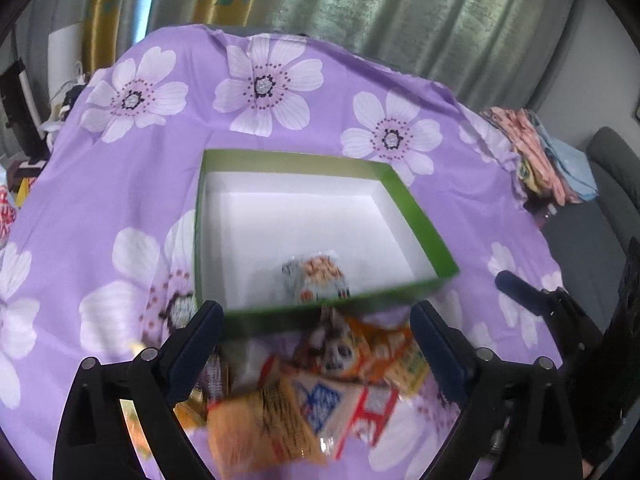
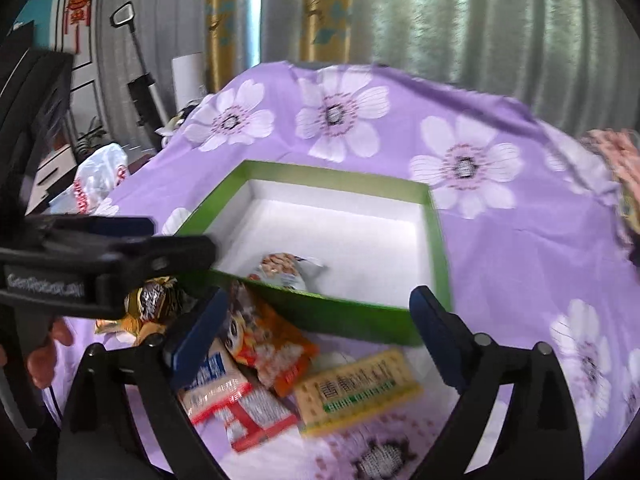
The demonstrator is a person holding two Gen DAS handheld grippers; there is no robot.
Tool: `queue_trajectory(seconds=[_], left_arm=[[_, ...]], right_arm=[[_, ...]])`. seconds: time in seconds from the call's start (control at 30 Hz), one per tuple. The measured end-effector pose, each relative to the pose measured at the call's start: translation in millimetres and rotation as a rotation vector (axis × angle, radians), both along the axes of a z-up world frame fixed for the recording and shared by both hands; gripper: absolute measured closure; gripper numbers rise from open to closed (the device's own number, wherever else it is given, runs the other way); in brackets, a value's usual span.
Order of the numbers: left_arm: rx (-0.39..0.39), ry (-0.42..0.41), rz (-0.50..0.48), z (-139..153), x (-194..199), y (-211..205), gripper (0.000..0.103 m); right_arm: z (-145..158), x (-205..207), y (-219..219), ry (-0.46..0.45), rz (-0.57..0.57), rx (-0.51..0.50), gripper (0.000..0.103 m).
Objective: Organize snacks
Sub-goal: 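Withdraw the left gripper and move it to the orange rice-cracker bag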
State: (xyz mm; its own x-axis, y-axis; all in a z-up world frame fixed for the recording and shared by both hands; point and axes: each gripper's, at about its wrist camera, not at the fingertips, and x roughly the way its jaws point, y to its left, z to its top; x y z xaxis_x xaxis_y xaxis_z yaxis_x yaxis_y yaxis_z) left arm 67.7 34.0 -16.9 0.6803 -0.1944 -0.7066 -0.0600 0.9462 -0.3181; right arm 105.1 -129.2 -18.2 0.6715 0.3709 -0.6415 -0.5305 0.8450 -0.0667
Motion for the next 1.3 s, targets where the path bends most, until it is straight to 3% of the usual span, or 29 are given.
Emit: queue_trajectory(seconds=[0.27, 0.73, 1.07, 1.2, 1.3], left_arm=[[0.009, -0.047, -0.015, 22, -46, -8, 0.003], [-0.062, -0.093, -0.057, 40, -89, -20, 0.002], [-0.282, -0.073, -0.117, 9, -101, 3, 0.002], [-0.255, 0.001, -0.148, -20, -106, 4, 0.002], [-0.243, 0.077, -0.104, -42, -104, 13, 0.002]], right_arm=[[23, -40, -24, -0.055, -0.03, 0.016, 0.001], [40, -88, -35, -0.086, -0.009, 0.051, 0.0], [14, -103, -44, 0.032, 0.085, 0.156, 0.001], [0, -106, -37, 0.08, 0.143, 0.179, 0.001], [-11, -106, -30, 0.12, 0.19, 0.18, 0.001]])
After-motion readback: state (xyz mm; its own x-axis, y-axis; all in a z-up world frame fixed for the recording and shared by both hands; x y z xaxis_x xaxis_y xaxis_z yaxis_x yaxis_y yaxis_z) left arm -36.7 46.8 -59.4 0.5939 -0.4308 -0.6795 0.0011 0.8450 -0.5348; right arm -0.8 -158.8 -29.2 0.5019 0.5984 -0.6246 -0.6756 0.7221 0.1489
